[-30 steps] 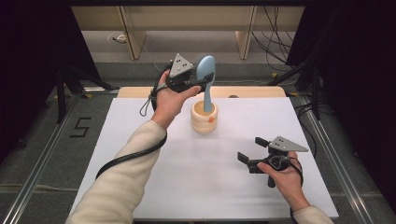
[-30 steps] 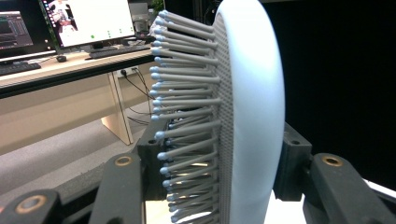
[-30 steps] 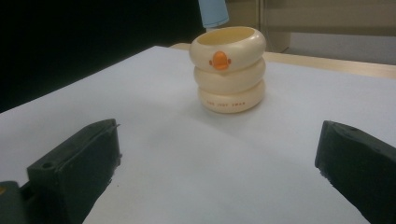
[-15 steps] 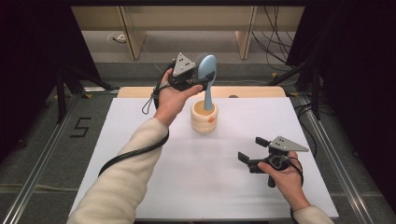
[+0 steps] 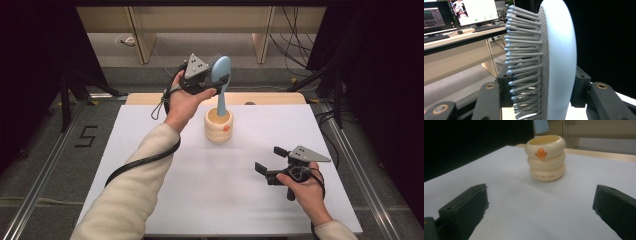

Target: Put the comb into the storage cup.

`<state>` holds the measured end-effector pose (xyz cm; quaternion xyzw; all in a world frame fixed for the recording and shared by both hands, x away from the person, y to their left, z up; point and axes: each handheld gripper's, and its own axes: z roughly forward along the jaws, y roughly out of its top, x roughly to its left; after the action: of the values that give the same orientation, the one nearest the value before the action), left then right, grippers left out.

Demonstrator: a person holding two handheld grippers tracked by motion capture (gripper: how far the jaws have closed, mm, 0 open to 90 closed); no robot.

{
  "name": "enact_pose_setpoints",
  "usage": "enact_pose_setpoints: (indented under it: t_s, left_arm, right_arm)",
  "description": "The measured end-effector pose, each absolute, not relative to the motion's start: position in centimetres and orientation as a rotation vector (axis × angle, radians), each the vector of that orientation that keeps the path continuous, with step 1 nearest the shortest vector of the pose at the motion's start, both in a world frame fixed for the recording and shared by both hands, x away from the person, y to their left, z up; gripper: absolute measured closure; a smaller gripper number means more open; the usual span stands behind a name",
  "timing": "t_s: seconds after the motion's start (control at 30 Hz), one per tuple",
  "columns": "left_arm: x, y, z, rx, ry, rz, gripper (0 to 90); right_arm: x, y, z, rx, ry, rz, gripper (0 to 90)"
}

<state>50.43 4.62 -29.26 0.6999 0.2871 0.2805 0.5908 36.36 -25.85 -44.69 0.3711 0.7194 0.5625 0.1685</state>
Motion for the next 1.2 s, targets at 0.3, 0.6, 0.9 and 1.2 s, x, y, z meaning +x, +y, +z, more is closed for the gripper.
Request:
enact_pose_setpoints:
  t_s: [0.3, 0.6, 0.9, 1.2]
  left_arm:
    - [50.7, 4.66, -29.26, 1.637, 0.667, 0.656, 49.2]
    - [50.83, 4.48, -29.38, 1.64, 0.67, 0.652, 49.2]
    - [51.02, 4.48, -29.58, 1.645, 0.675, 0.653, 49.2]
    - [51.17, 4.5, -29.7, 1.651, 0.675, 0.653, 49.1]
  right_arm:
    - [36.38, -25.86, -44.69, 1.055, 2.047, 1.599, 0.9]
    - [36.35, -25.82, -44.67, 1.05, 2.051, 1.597, 0.9]
    - [36.36, -25.81, -44.68, 1.045, 2.05, 1.6, 0.9]
    - [36.36, -25.83, -44.66, 1.042, 2.046, 1.598, 0.9]
